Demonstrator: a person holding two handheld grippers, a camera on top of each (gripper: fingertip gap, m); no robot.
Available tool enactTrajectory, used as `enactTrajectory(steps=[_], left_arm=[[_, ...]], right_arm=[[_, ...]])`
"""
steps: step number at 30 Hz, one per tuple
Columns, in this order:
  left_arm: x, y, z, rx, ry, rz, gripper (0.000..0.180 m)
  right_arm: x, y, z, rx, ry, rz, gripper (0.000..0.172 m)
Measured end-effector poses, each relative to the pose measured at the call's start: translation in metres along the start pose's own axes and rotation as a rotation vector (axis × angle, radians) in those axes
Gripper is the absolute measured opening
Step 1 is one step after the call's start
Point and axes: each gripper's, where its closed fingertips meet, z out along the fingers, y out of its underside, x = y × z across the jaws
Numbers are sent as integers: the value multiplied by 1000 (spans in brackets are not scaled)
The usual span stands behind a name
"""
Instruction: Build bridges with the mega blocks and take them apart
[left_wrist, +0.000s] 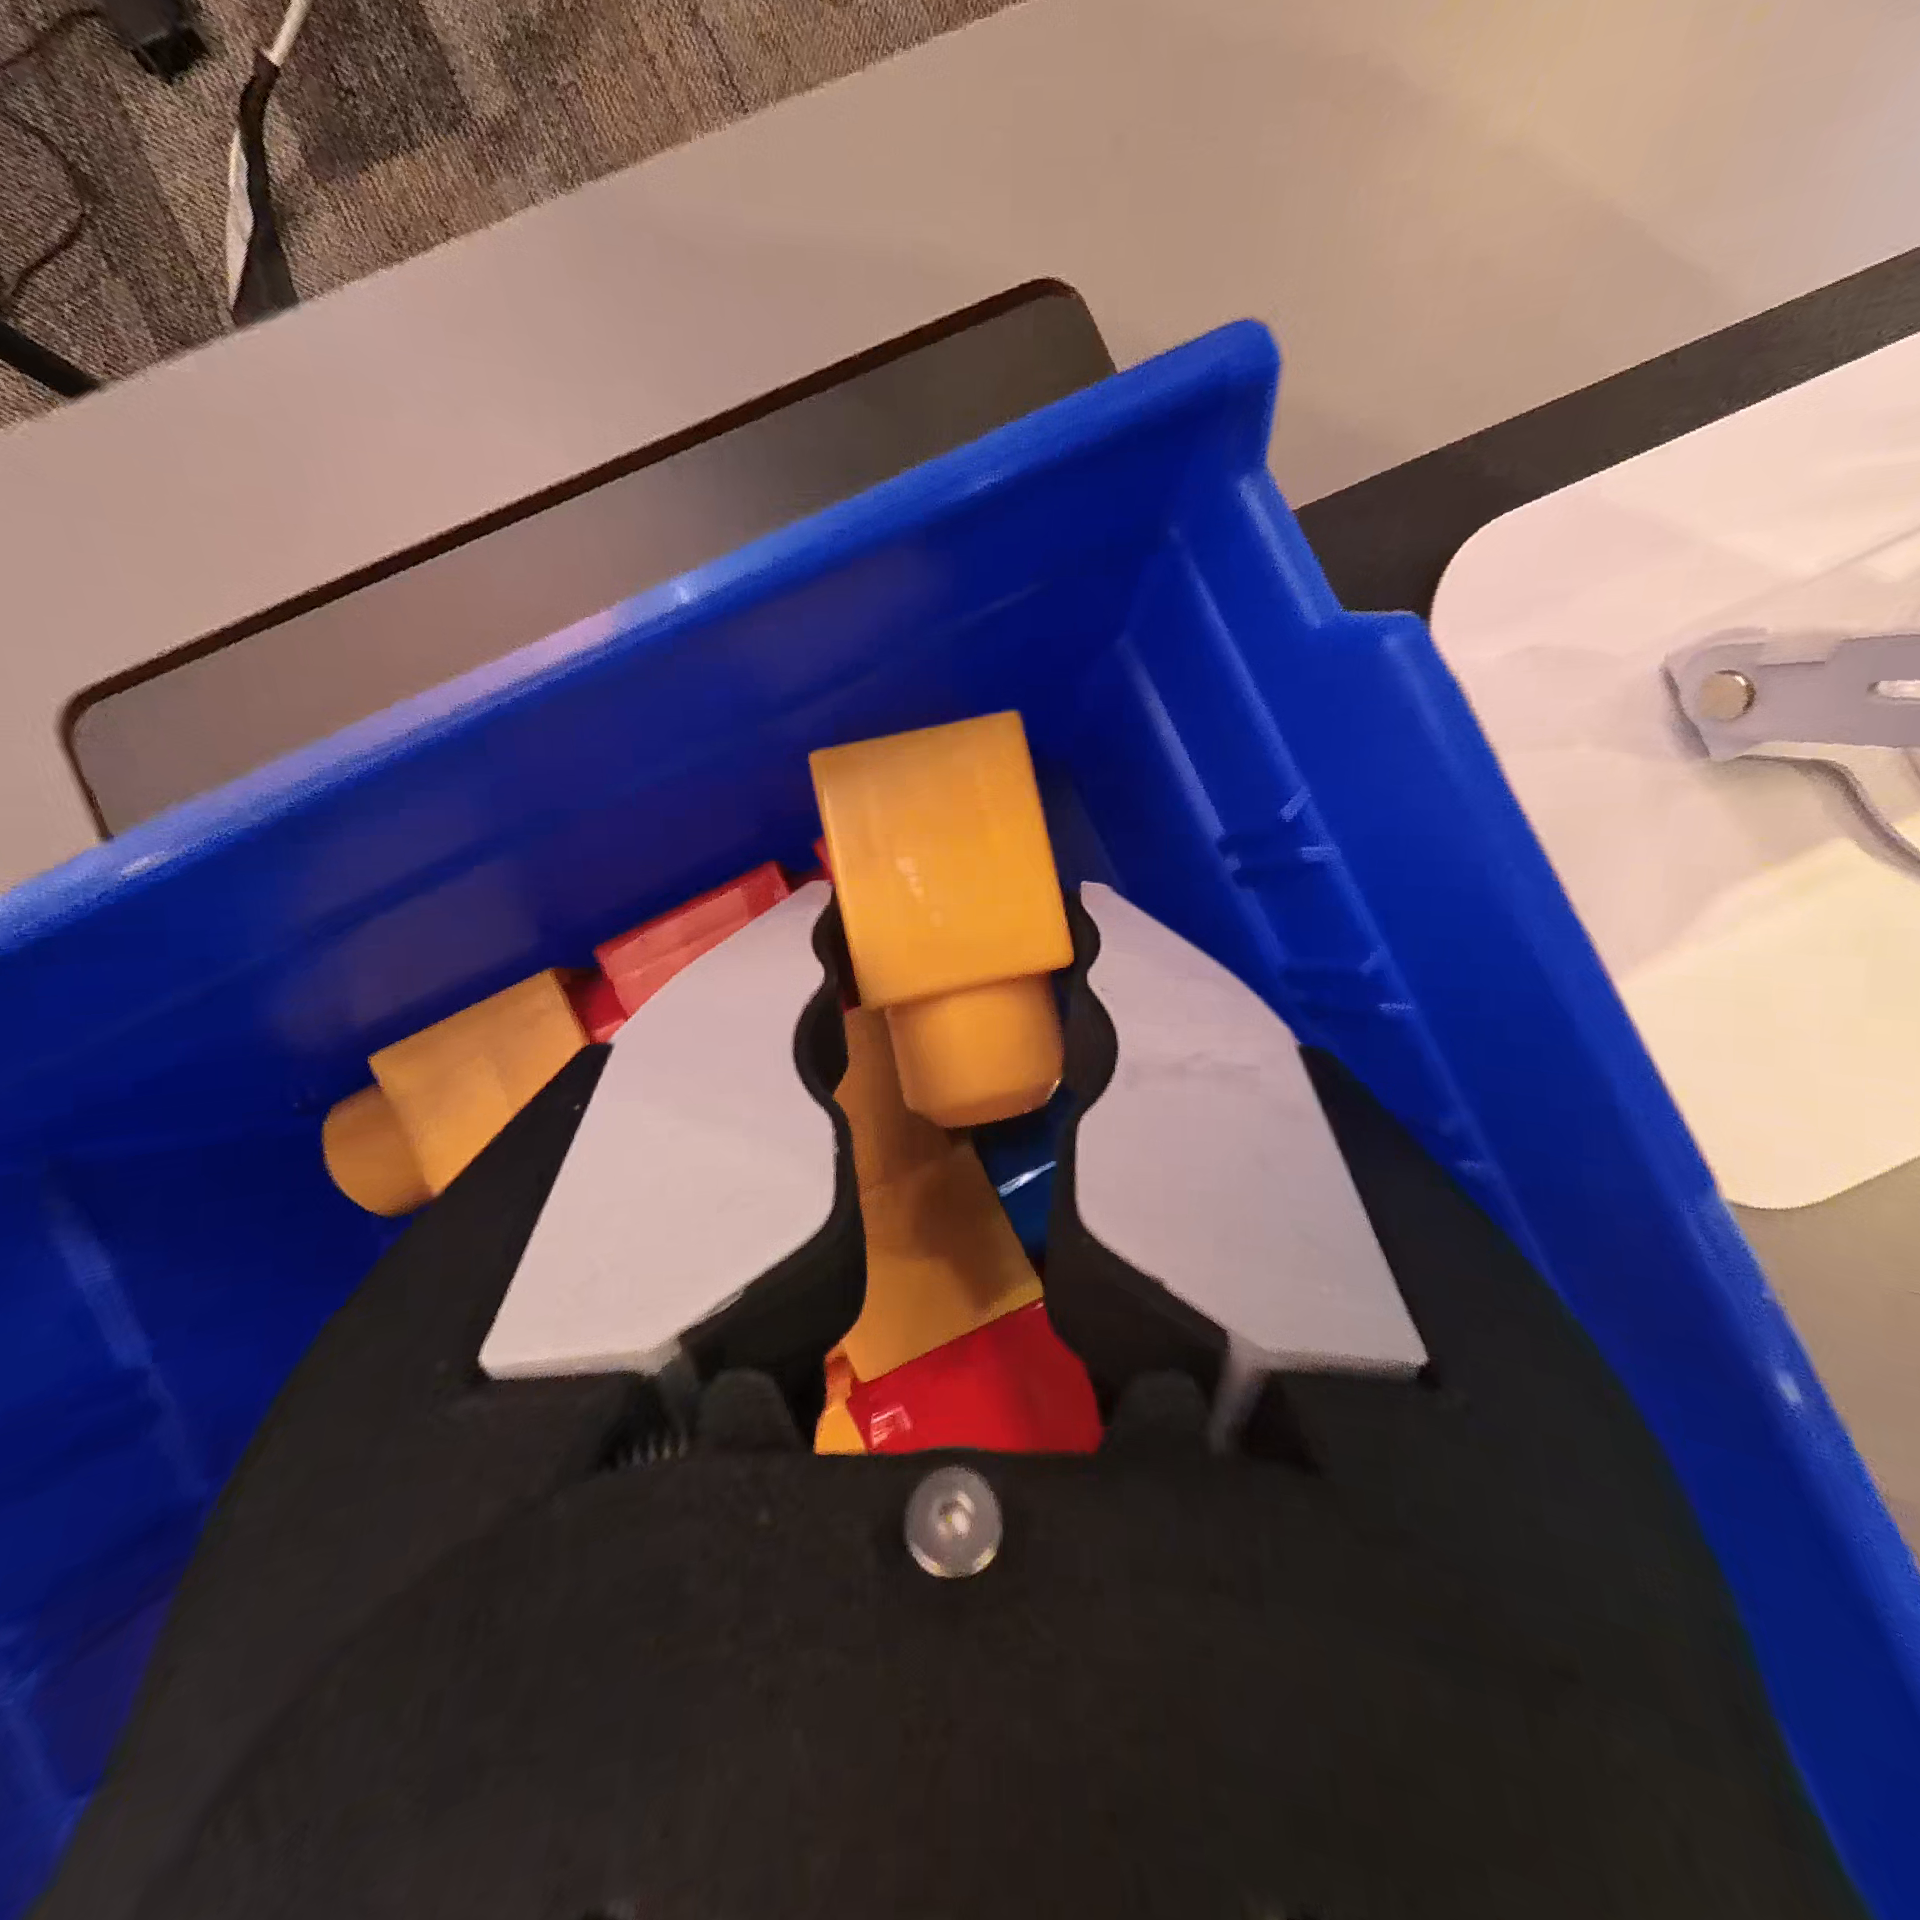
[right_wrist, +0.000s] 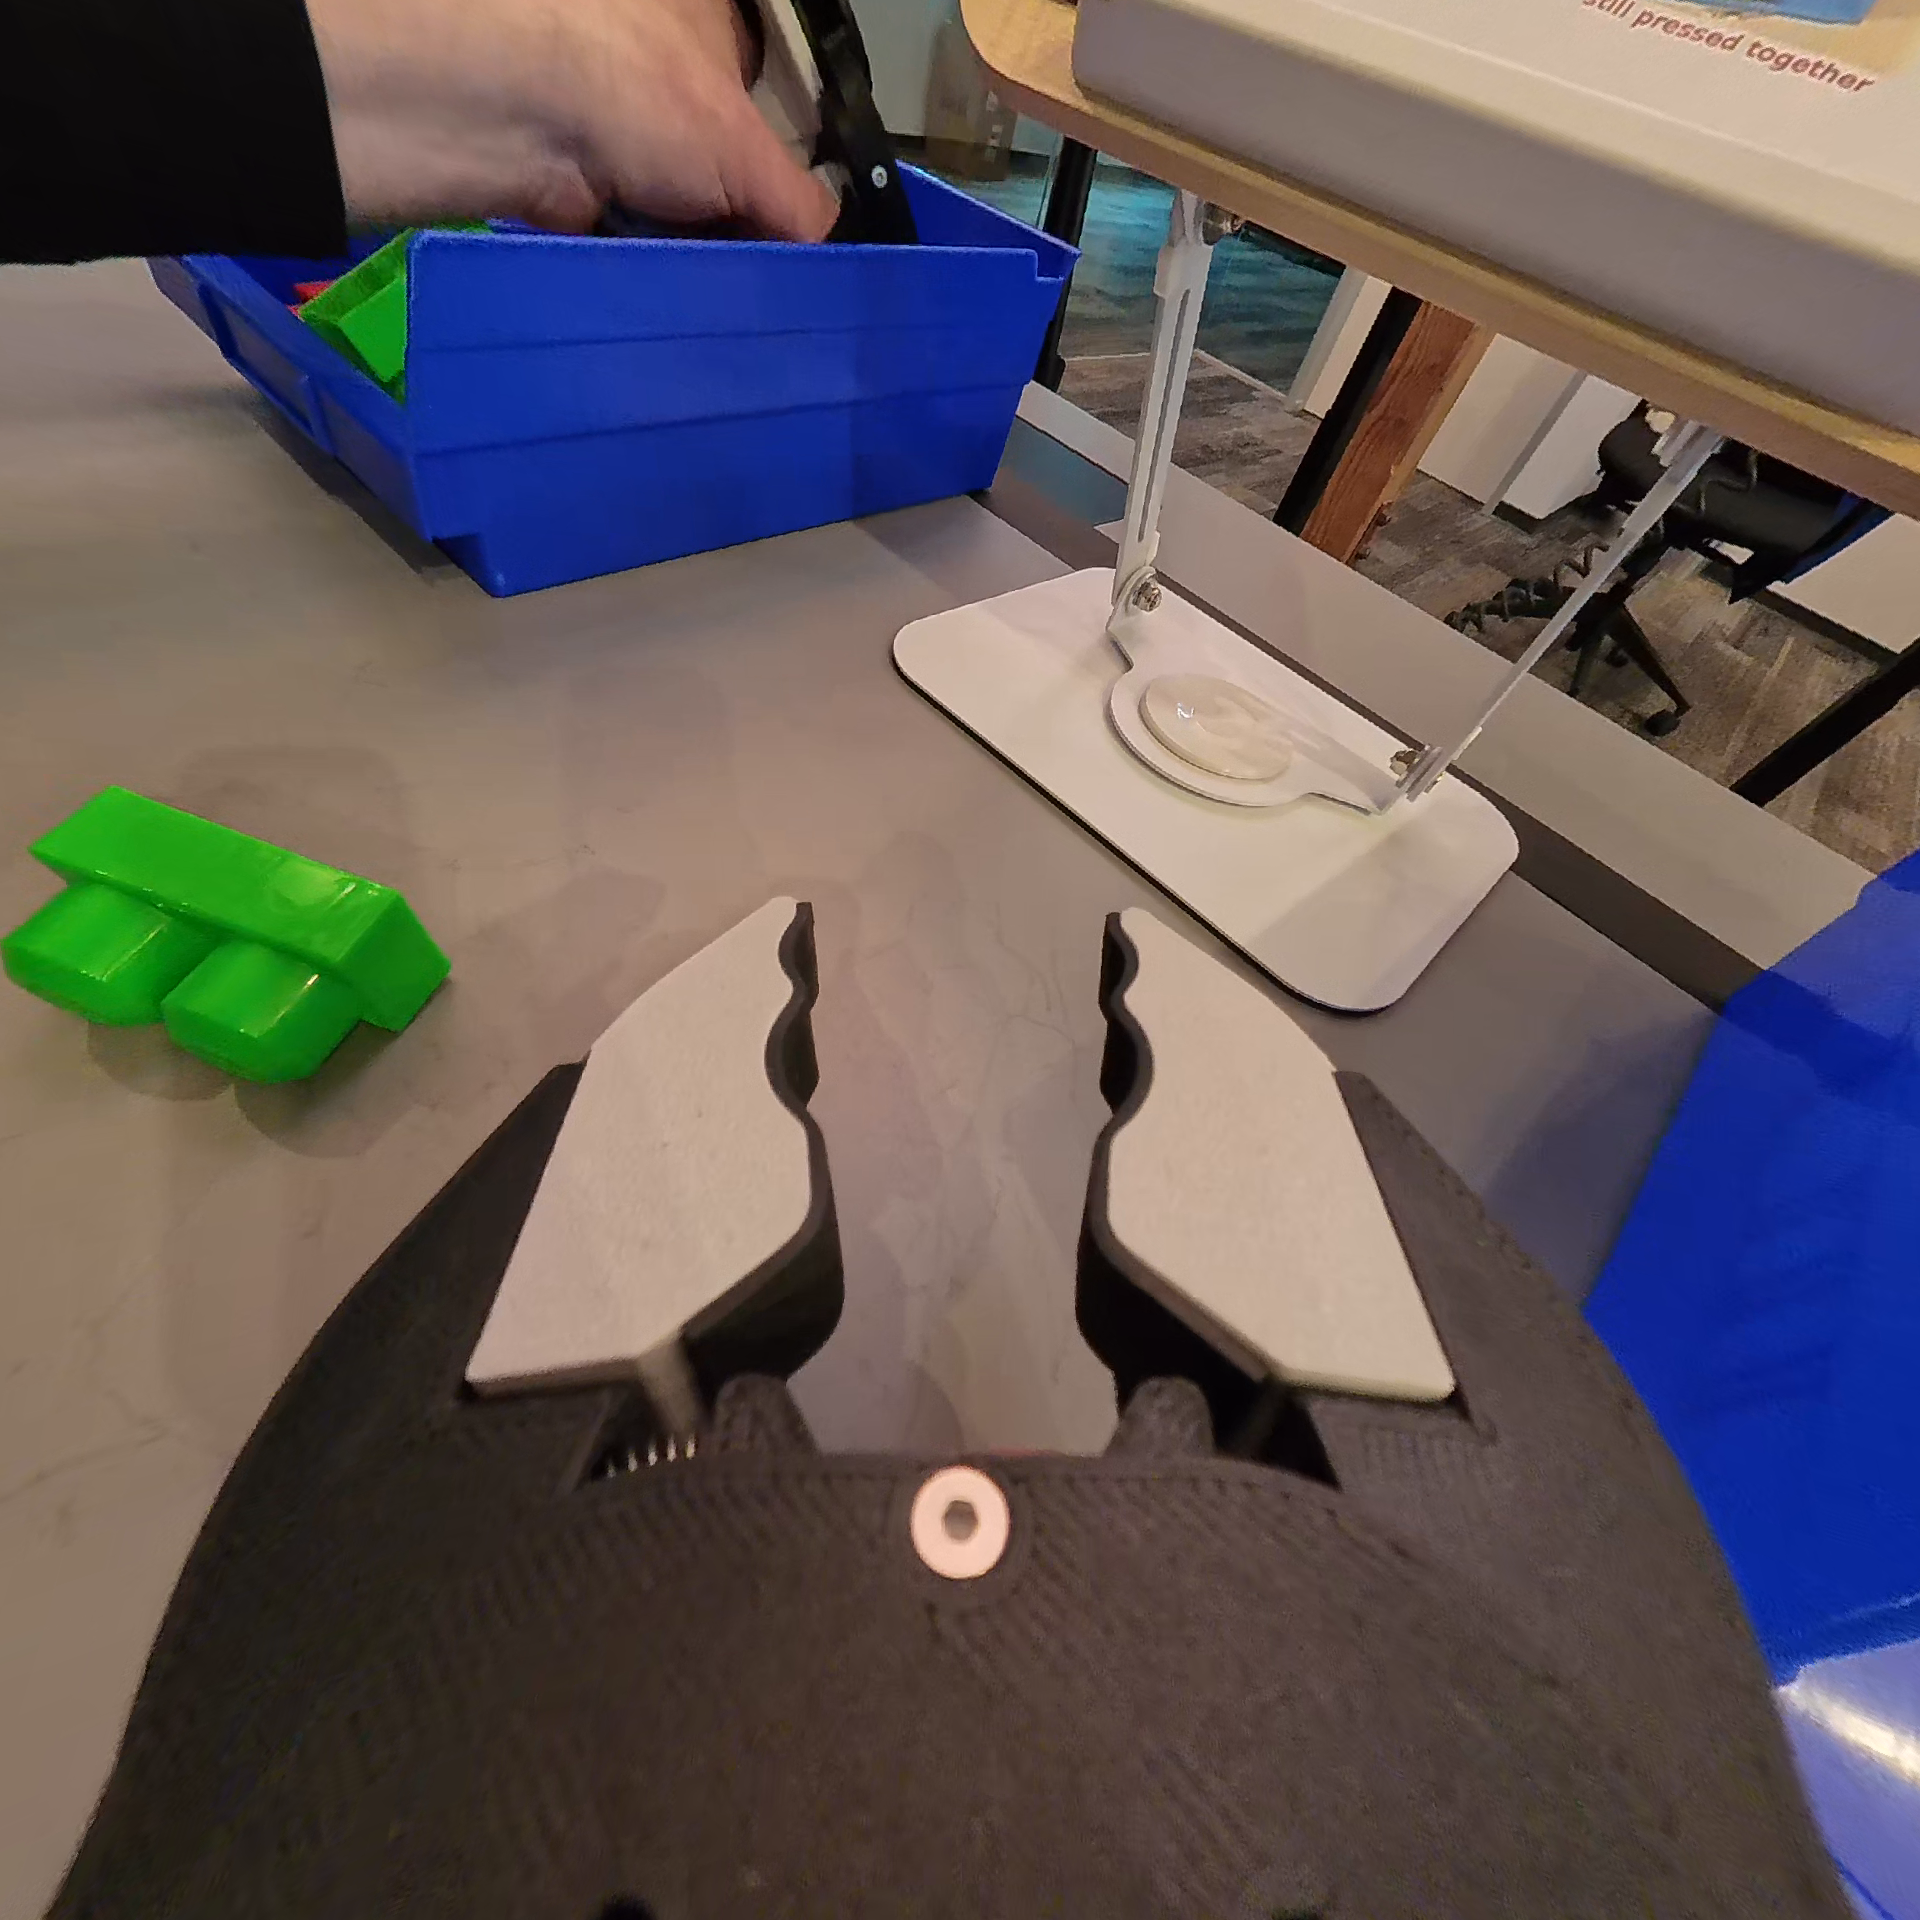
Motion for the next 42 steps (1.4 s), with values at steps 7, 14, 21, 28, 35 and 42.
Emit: enactTrajectory(steps=[7, 14, 21, 28, 35, 42], left_arm=[[2, -6, -35, 74, 22, 27, 38], [46, 16, -107, 188, 100, 133, 38], [145, 80, -182, 249, 264, 311, 38], [209, 153, -169, 108, 229, 491, 38], [226, 193, -144, 16, 294, 458, 38], [233, 221, -124, -48, 295, 430, 38]], right_arm=[[0, 0, 0, 1, -2, -1, 53], [0, 0, 0, 2, -1, -1, 52], [-1, 0, 0, 2, 0, -4, 52], [-1, 0, 0, 2, 0, -7, 52], [-1, -1, -1, 4, -1, -6, 52], [-2, 0, 0, 0, -3, -11, 52]])
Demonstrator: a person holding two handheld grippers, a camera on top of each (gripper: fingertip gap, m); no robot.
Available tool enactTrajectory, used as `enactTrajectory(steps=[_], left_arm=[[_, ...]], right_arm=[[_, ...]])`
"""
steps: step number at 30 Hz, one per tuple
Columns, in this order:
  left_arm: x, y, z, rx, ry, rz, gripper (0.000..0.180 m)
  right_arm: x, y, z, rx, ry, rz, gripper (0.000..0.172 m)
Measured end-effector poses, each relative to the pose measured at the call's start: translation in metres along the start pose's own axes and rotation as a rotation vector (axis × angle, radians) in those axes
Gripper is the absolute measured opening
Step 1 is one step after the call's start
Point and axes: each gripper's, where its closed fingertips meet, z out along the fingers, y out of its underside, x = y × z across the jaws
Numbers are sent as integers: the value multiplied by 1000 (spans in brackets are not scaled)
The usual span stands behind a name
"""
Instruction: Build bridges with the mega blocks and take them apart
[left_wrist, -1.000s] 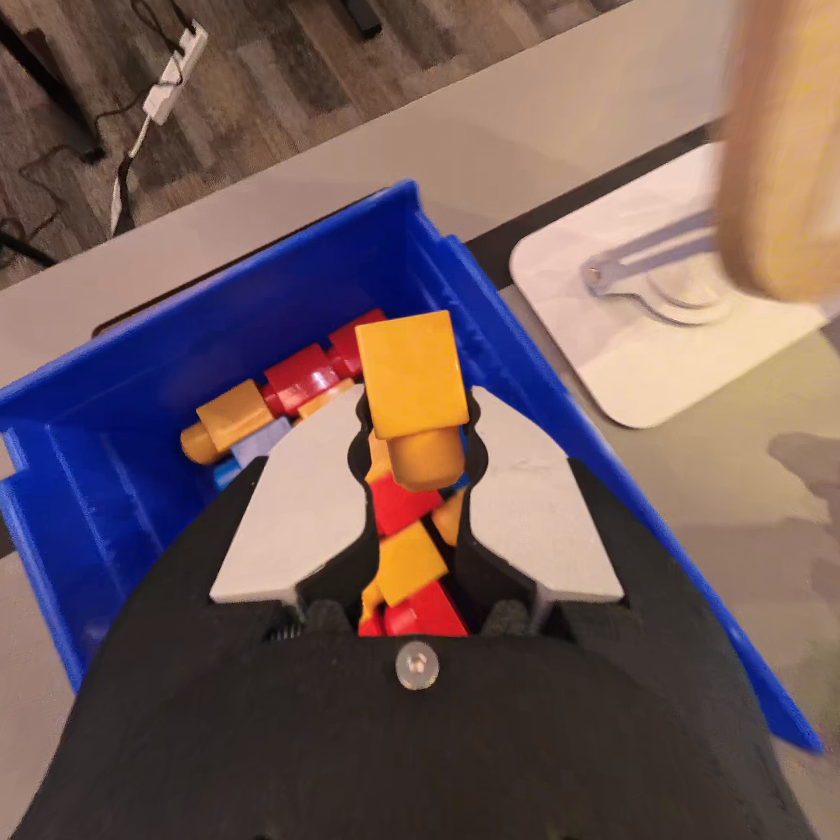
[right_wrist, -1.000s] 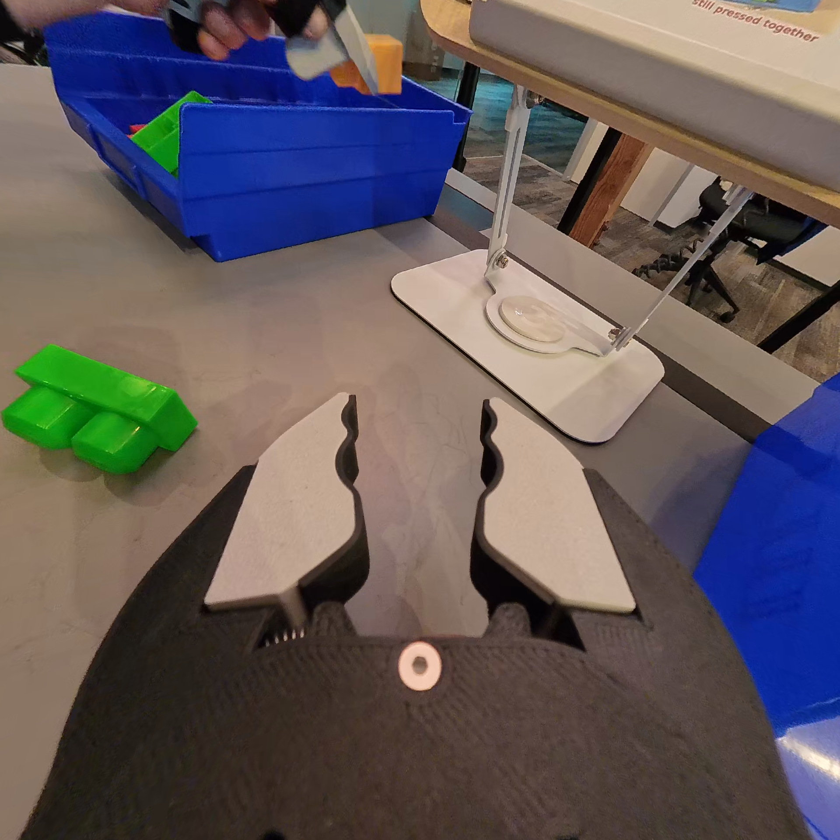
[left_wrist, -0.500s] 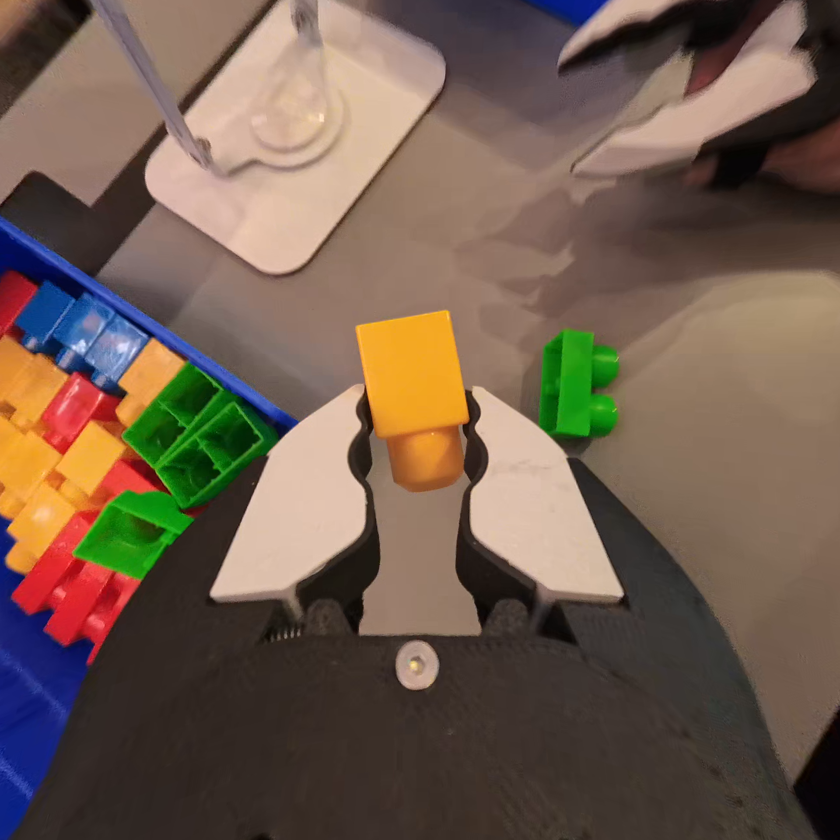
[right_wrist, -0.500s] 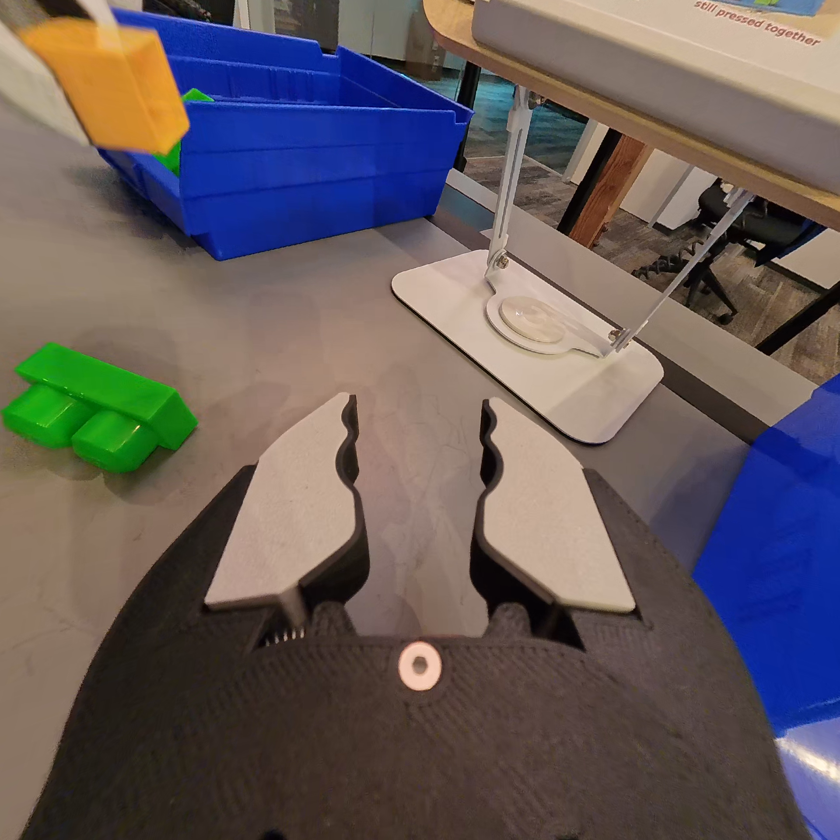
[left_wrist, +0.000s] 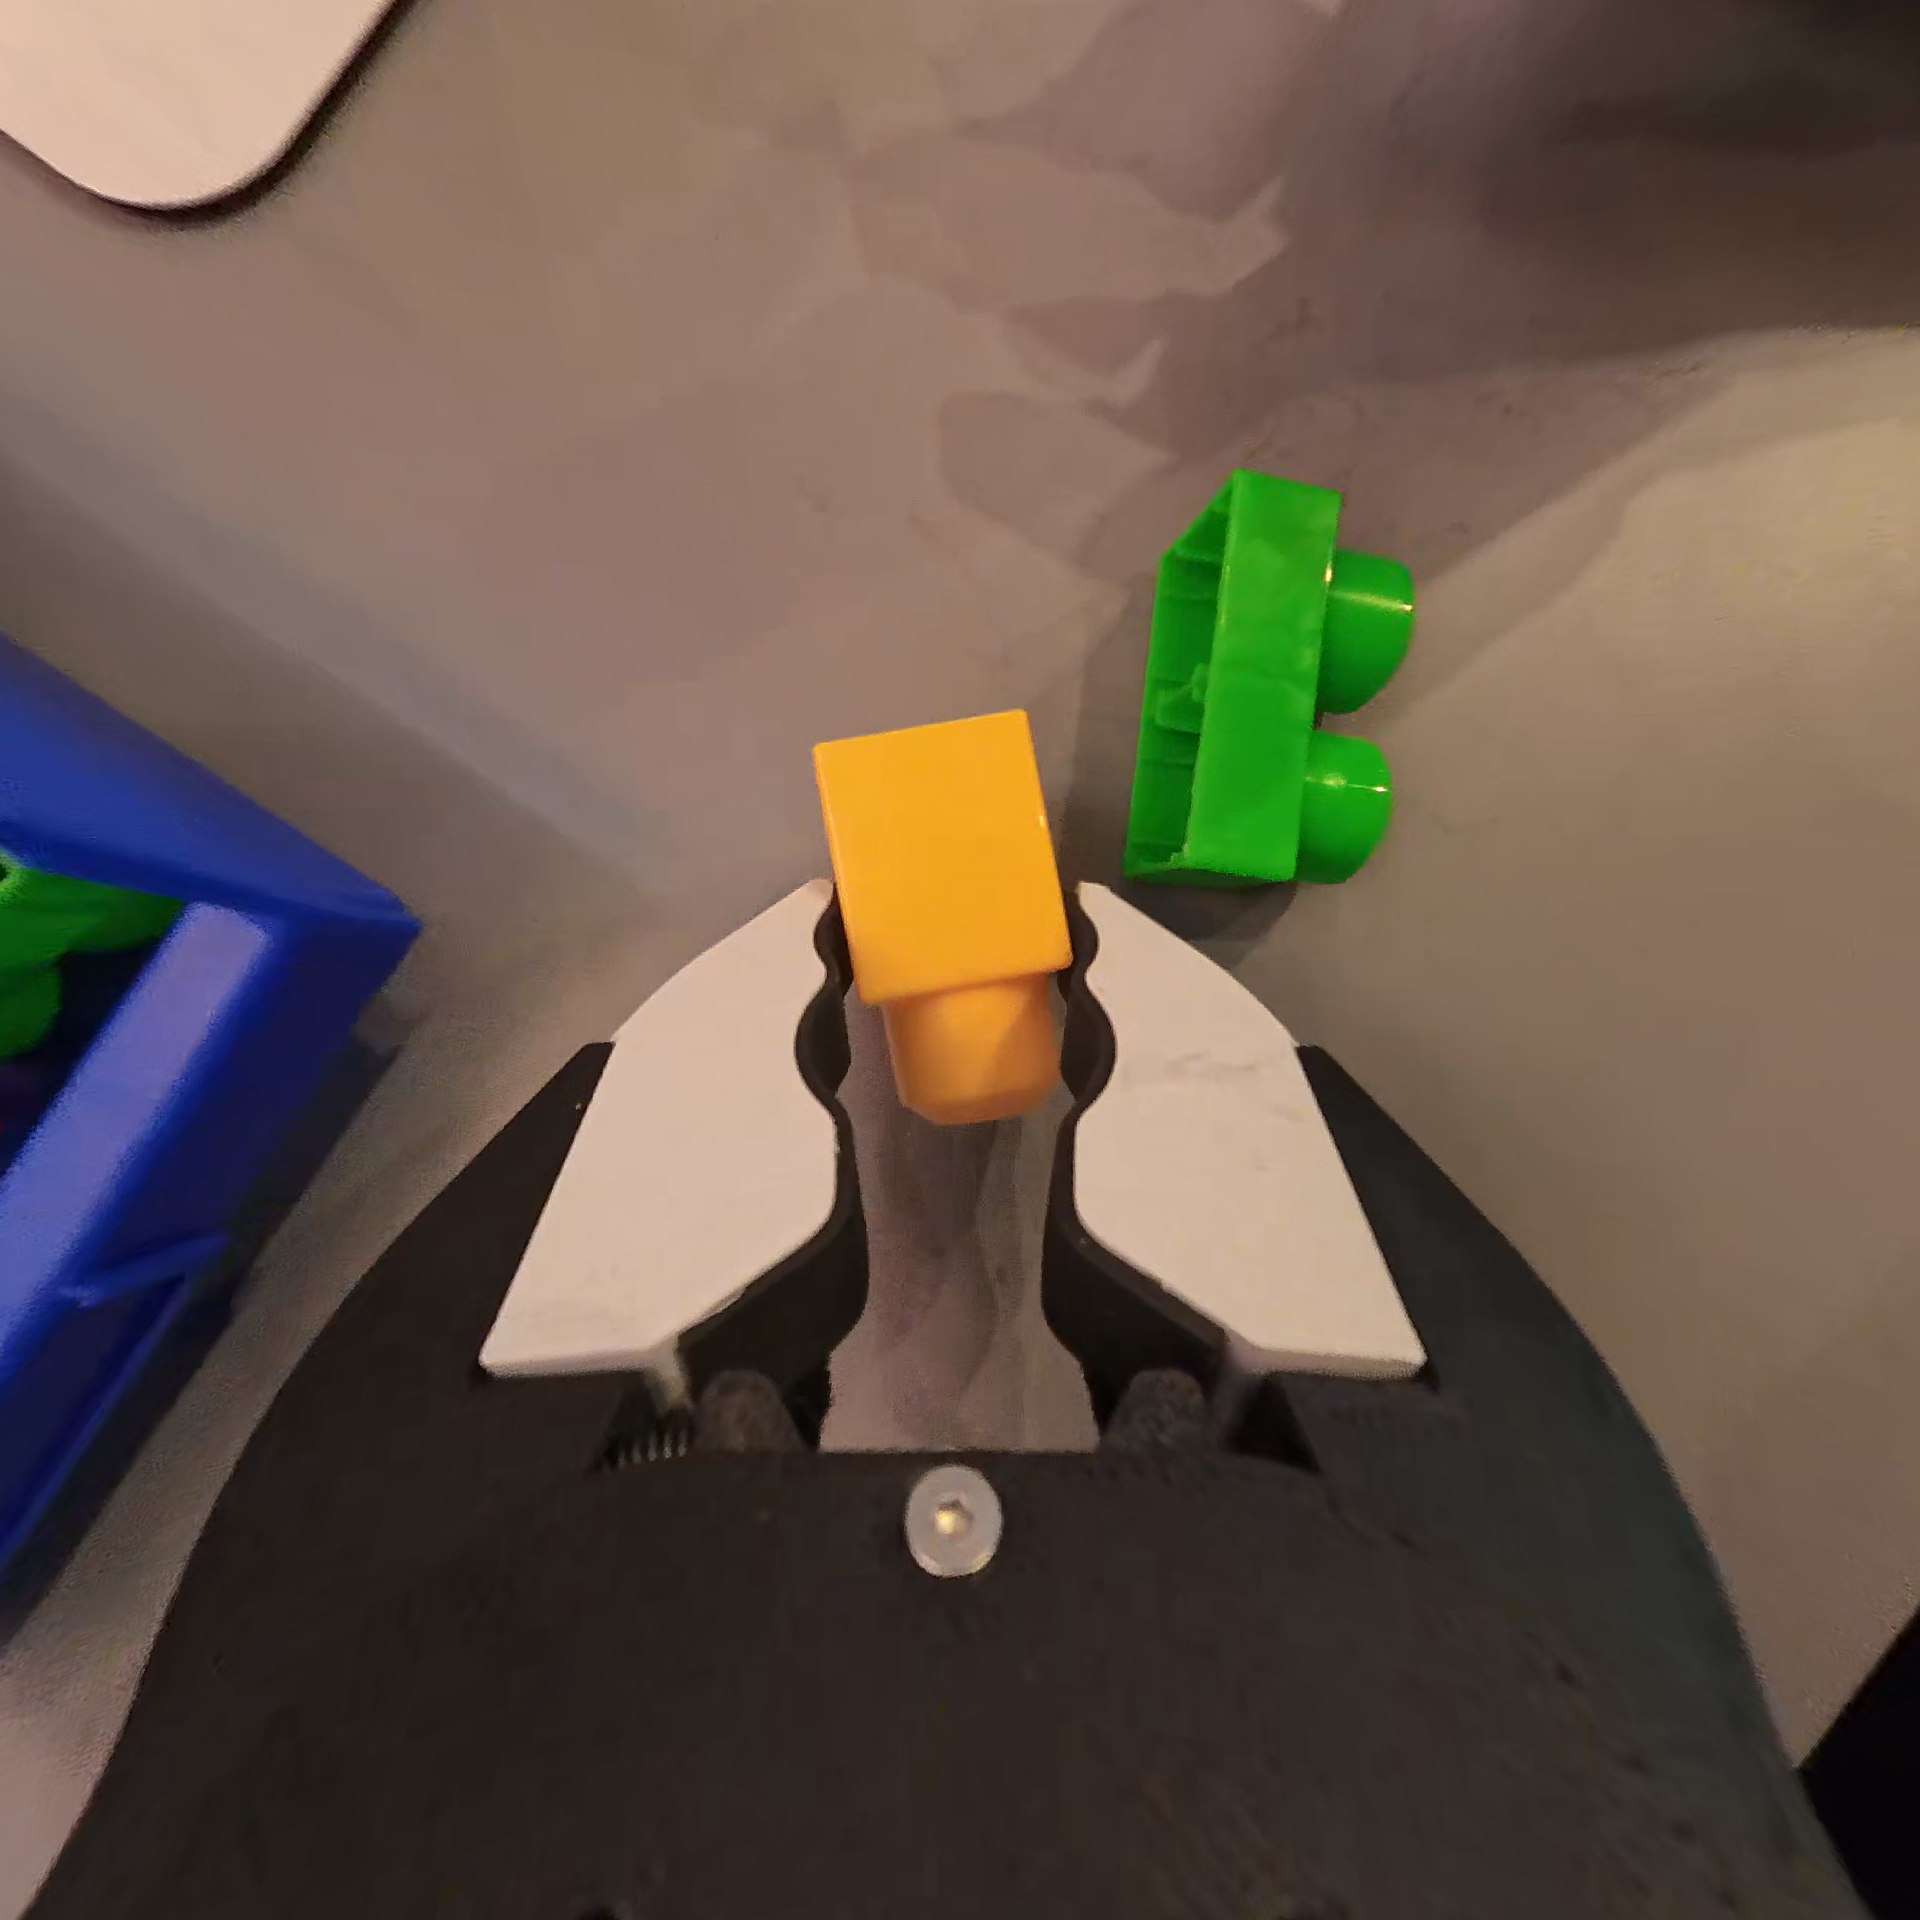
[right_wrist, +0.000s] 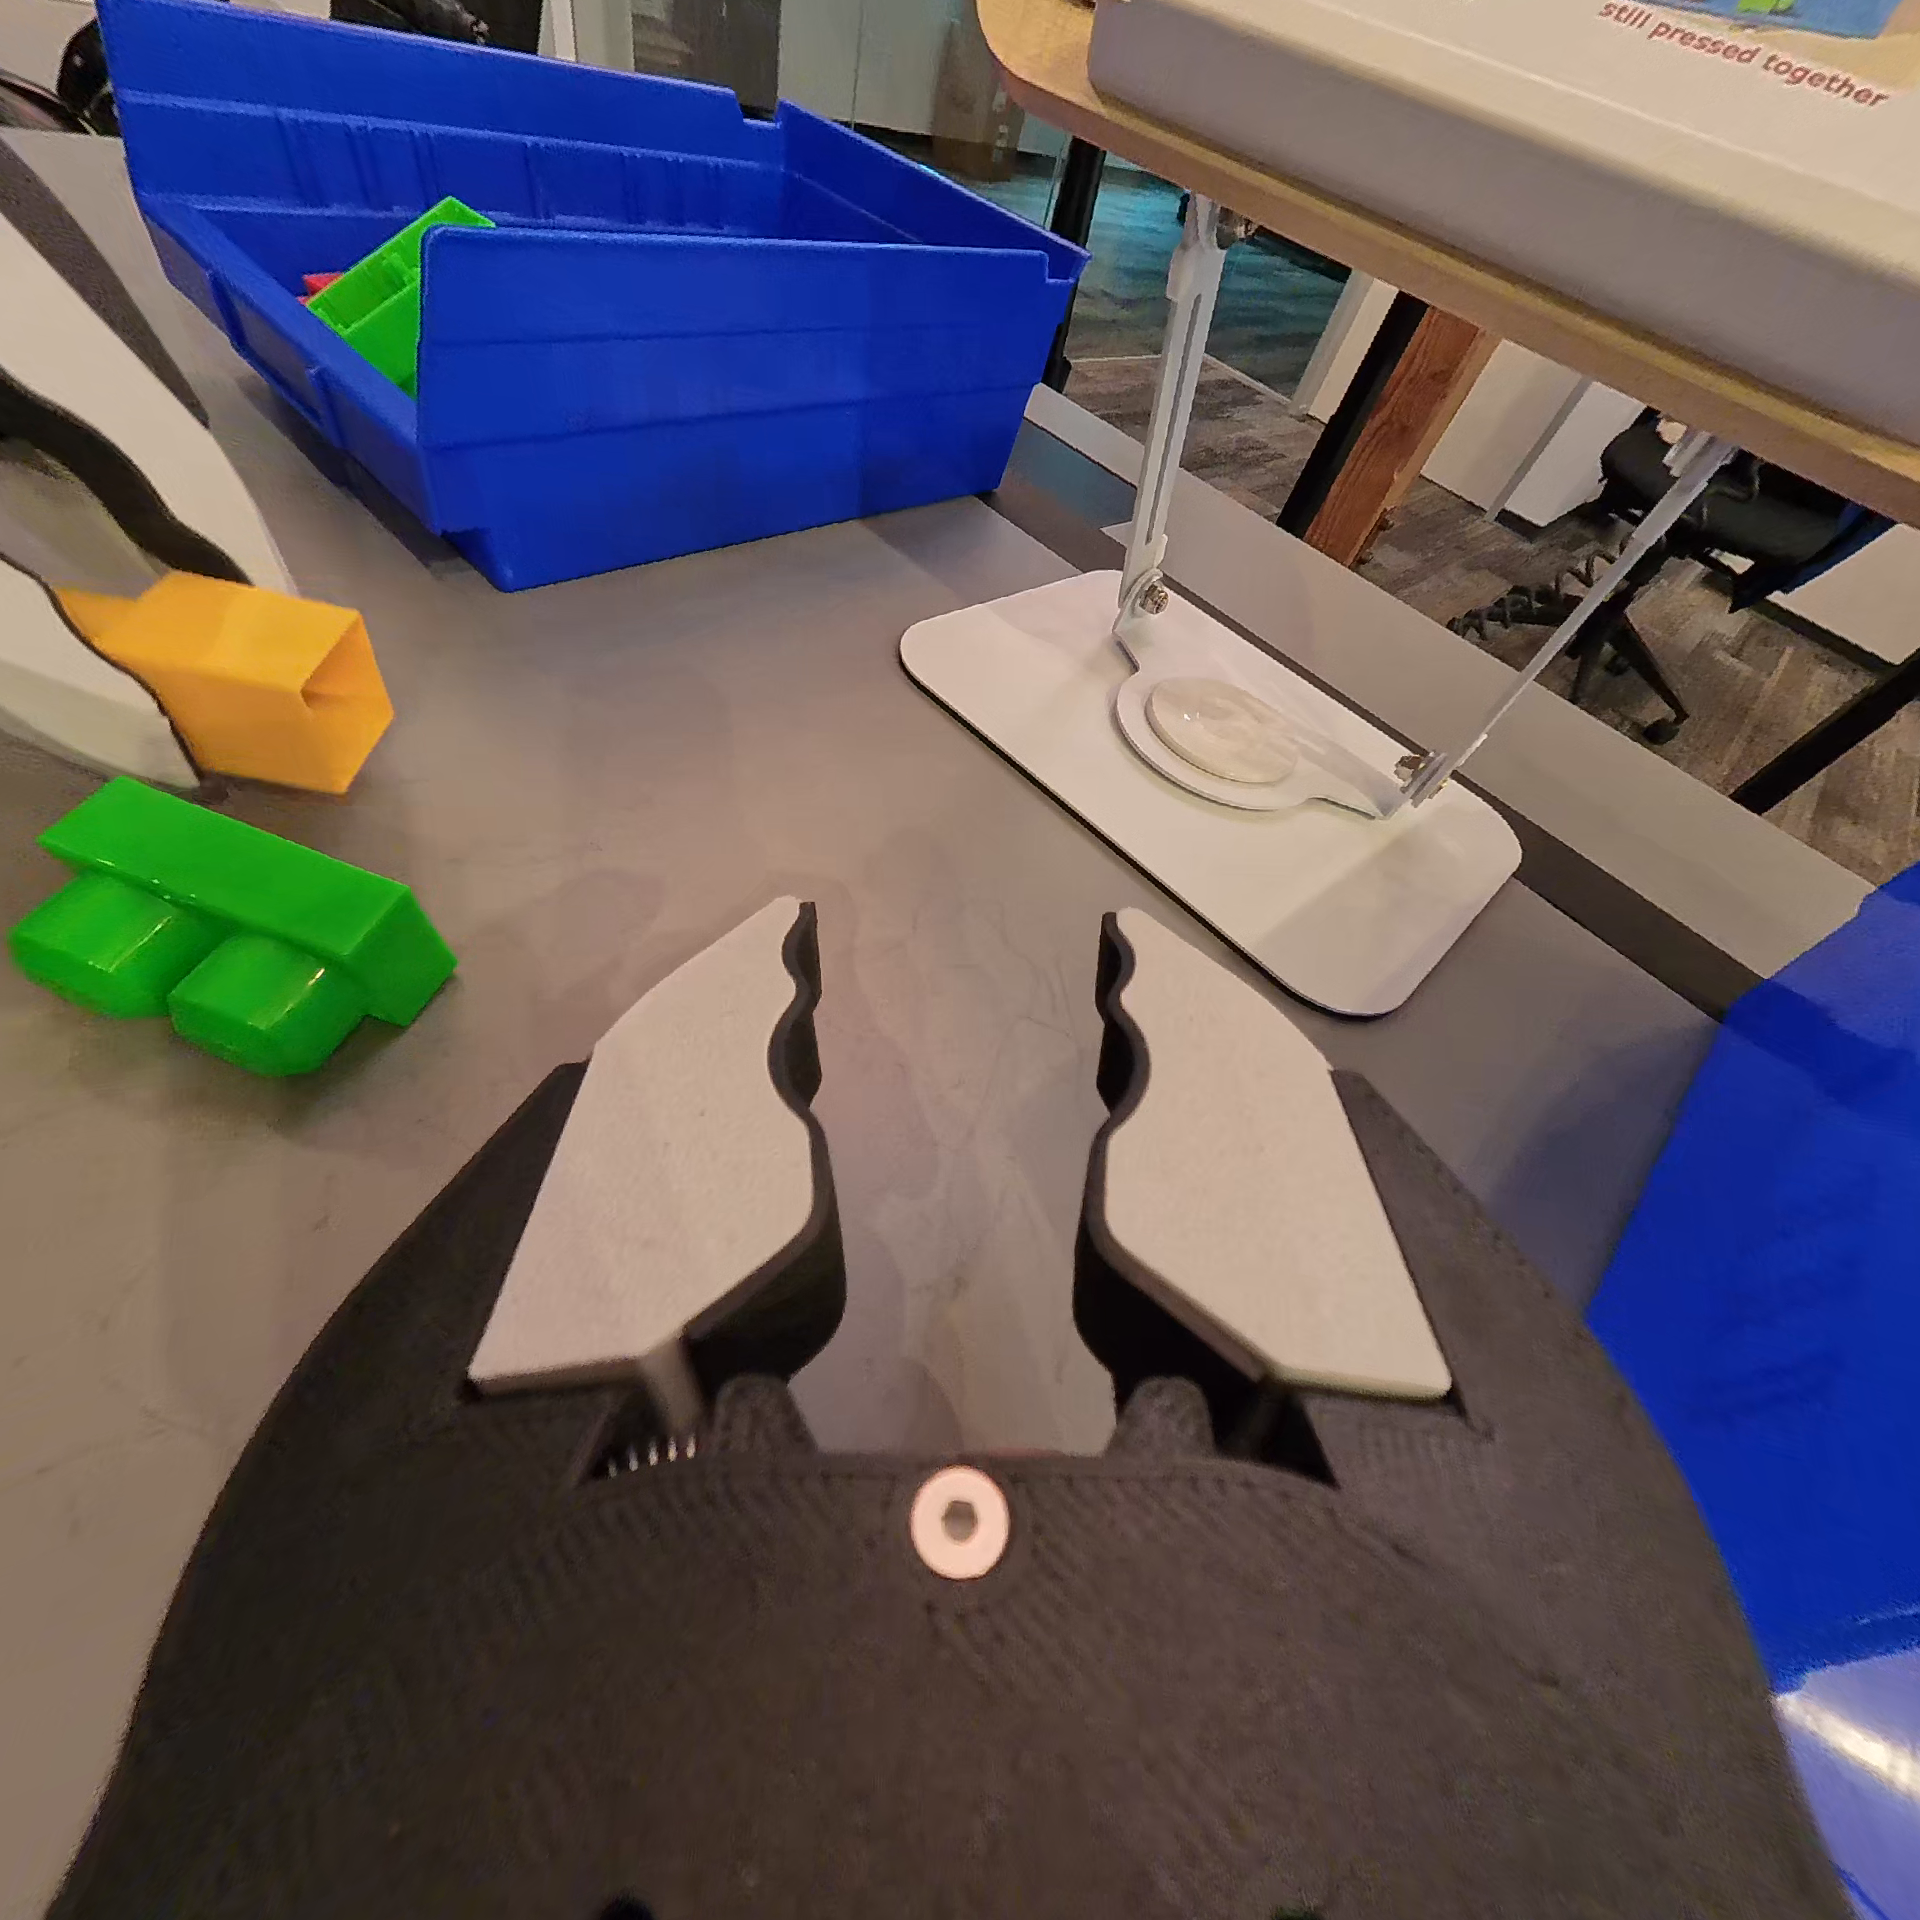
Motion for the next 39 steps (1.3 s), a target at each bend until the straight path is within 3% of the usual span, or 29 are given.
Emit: enactTrajectory(steps=[9, 11, 18, 22, 26, 32, 39], left_arm=[[33, -7, 18, 27, 143, -39, 39], [34, -7, 15, 38, 161, -63, 47], [17, -16, -36, 116, 112, -90, 65], [-47, -35, -87, 196, -90, -107, 58], [-137, -41, -112, 151, -257, -178, 57], [-238, -22, -91, -131, -327, -257, 60], [-288, 10, -63, -403, -280, -320, 54]], right_arm=[[0, 0, 0, -1, -2, -1, 52], [0, 0, 0, -1, -2, -1, 52], [-1, 0, 0, -2, -2, -3, 52], [-1, 1, 1, -4, -2, -4, 52], [-1, 1, 1, -6, -2, -6, 52], [-1, 1, 1, -6, -2, -7, 52], [-3, 0, 1, -3, -10, -8, 52]])
